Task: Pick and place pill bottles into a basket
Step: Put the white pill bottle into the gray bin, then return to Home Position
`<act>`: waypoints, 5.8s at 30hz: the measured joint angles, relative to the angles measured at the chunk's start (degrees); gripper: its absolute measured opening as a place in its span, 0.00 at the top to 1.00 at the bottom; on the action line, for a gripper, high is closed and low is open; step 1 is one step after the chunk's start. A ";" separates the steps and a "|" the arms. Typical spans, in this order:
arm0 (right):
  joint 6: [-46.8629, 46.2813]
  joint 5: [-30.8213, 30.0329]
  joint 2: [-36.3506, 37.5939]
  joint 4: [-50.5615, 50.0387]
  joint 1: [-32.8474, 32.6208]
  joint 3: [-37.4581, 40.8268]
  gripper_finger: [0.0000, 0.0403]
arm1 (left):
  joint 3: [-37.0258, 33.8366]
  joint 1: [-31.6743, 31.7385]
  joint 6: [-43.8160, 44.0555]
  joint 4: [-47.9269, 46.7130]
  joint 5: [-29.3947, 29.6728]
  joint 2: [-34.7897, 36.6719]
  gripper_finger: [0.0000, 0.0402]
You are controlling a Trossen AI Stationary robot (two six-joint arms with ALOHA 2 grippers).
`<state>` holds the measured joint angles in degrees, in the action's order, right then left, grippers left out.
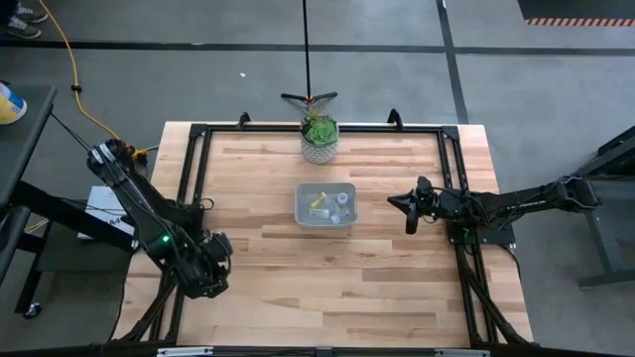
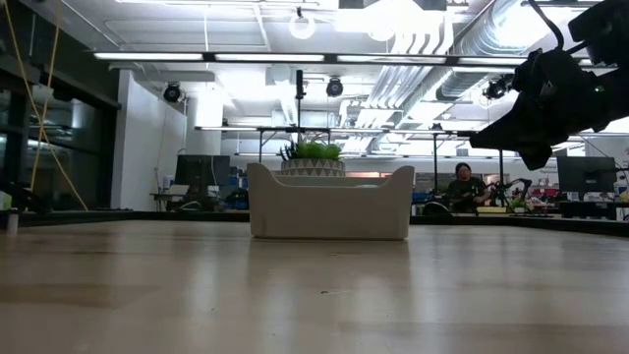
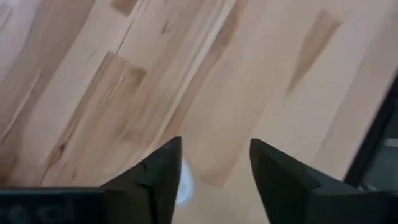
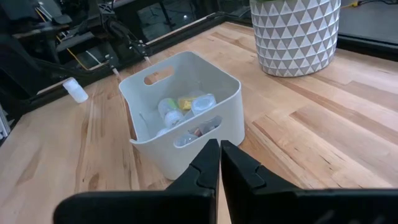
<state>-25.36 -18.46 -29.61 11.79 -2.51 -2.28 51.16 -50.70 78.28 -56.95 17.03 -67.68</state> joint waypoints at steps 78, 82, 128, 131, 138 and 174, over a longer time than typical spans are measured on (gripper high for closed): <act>0.88 -0.04 0.00 -0.04 0.00 0.02 0.99 | 12.23 47.69 -40.62 11.85 -4.39 -8.45 0.52; 0.89 -0.95 0.02 -0.04 0.00 0.02 0.99 | 12.63 52.48 -44.56 17.04 -9.29 -12.58 0.47; 1.39 -1.11 0.00 -2.36 0.00 0.07 0.98 | 17.19 56.32 -50.62 25.99 -12.52 -28.73 0.27; 1.39 -1.09 0.00 -2.52 -0.01 0.07 0.98 | 22.63 56.32 -50.66 24.94 -13.91 -28.72 0.30; 1.39 -0.48 0.00 -2.54 0.00 0.07 0.98 | 36.55 52.17 -58.47 34.47 -15.17 -26.18 0.48; 16.60 0.71 12.12 10.29 -8.59 -0.02 1.00 | -30.40 35.23 -68.40 69.27 5.64 33.65 0.94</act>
<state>-8.75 -17.75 -17.49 22.08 -11.09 -2.31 20.76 -15.47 9.89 12.32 22.68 -34.03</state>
